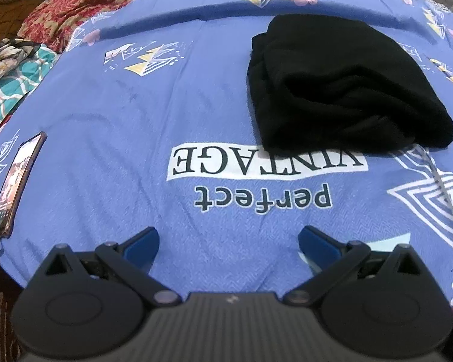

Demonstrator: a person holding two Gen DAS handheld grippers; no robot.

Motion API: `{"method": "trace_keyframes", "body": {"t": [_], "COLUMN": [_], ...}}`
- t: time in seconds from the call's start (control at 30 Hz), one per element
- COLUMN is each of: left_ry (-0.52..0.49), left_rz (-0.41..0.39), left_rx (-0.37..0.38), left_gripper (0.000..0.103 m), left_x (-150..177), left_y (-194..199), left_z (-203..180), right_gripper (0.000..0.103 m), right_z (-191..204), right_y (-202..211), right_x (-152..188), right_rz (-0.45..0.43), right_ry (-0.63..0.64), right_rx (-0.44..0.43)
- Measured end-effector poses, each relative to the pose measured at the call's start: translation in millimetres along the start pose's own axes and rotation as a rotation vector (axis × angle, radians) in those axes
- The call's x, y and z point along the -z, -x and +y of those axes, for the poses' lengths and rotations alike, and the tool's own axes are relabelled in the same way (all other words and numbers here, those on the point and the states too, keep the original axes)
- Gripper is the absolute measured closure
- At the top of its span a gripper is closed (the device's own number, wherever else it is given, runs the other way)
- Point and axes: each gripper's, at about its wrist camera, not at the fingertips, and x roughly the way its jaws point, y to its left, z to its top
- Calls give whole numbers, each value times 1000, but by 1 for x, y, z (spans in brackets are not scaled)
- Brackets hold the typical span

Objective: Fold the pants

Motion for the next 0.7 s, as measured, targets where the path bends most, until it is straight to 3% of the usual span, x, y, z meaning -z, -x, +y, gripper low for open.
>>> {"method": "trace_keyframes", "body": {"t": [0.7], "left_ry": [19], "left_rz": [40], "left_rx": [-7], "left_gripper": [0], "left_x": [-5], "left_y": [-2], "left_z": [-1], "right_gripper": [0], "right_z": [-5], "right_y": [2], "right_x": [0], "right_rz": [-2], "right_ry": [-6], "right_rx": [-17]}}
